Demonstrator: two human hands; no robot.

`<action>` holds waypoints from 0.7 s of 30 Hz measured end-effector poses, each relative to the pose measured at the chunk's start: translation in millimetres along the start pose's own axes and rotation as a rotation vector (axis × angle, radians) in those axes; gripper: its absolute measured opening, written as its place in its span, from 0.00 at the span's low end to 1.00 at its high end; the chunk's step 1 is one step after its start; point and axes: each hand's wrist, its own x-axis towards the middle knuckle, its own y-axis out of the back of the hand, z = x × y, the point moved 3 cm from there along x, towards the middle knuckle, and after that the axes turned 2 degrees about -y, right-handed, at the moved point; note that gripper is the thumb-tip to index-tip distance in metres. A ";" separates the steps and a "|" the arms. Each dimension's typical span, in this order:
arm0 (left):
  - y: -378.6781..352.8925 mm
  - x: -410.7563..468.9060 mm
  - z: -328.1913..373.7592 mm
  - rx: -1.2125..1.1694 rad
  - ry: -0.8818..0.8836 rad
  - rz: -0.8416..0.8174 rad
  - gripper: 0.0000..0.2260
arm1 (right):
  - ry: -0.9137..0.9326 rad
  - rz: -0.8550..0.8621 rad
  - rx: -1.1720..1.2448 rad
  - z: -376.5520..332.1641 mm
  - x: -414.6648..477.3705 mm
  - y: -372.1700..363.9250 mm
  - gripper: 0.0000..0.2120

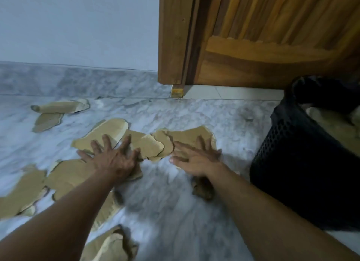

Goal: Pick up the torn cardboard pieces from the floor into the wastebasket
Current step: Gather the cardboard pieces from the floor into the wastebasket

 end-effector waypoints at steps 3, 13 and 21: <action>-21.2 -29.2 -17.7 0.044 -0.027 -0.057 0.37 | 0.081 0.098 0.003 -4.7 -54.9 -39.5 0.33; -9.6 -190.4 -43.9 -0.017 -0.042 -0.090 0.30 | 0.100 0.653 0.601 -19.5 -153.3 -88.7 0.30; -16.7 -302.8 -119.4 -0.115 0.259 0.090 0.48 | 0.172 0.190 0.170 -92.5 -139.9 -82.3 0.57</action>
